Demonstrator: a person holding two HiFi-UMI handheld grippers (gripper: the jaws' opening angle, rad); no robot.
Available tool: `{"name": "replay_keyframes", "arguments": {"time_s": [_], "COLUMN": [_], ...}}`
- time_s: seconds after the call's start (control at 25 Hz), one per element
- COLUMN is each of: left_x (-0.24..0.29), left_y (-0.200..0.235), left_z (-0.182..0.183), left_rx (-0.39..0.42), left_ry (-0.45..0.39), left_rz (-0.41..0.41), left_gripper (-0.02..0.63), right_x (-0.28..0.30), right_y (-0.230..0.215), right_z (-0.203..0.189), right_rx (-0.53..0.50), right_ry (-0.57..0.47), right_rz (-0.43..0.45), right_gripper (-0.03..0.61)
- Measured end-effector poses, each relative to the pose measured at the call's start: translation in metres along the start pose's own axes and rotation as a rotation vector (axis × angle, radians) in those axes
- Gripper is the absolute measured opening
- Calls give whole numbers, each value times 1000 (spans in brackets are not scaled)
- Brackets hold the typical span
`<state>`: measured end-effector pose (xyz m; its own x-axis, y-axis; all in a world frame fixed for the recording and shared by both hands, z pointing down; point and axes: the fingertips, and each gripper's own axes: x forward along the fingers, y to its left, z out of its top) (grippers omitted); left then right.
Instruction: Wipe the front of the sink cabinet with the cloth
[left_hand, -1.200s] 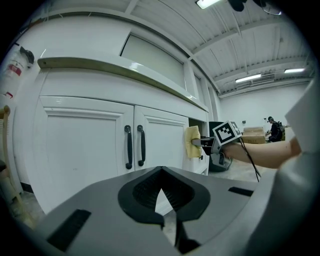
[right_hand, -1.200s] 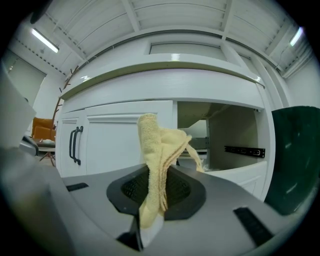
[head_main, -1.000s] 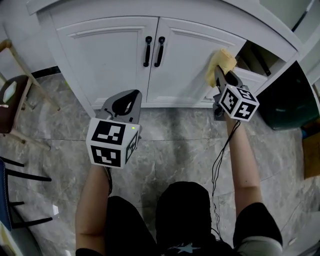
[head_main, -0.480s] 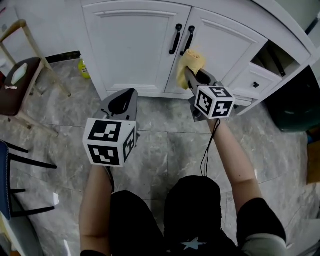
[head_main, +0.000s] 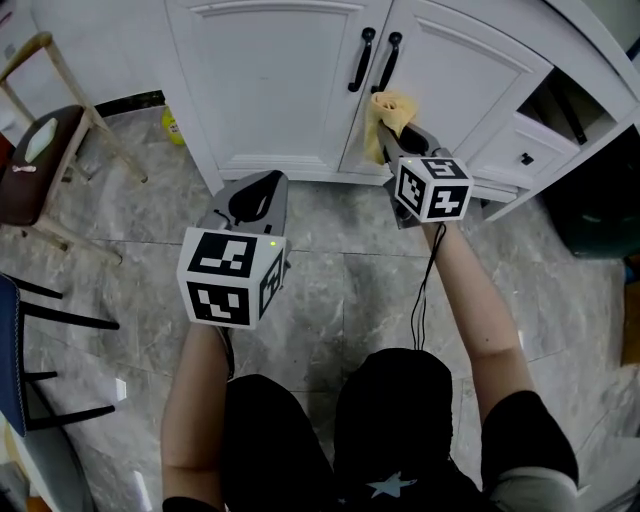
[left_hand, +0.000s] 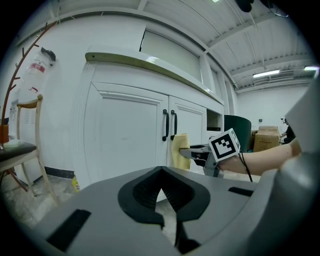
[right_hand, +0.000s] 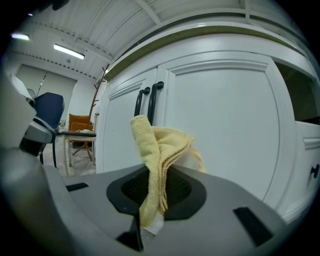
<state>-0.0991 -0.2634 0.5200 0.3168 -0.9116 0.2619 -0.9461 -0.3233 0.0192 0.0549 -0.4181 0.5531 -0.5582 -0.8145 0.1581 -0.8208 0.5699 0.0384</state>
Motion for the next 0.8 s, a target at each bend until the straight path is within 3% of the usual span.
{"name": "replay_keyframes", "arguments": {"time_s": [0.32,0.8], "left_x": [35,93], "left_y": [-33,-99], "left_z": [0,-10], "left_rx": [17,38], "left_ry": [28,51], "left_rz": [-52,-162], "left_gripper": [15,15], "right_x": [-26,-92], "right_y": [-58,-183], "right_z": [-11,-38], "right_rx": [9,52], "right_ry": [-6,-15], "right_rz": [-68,-293], "right_gripper": [64,64]}}
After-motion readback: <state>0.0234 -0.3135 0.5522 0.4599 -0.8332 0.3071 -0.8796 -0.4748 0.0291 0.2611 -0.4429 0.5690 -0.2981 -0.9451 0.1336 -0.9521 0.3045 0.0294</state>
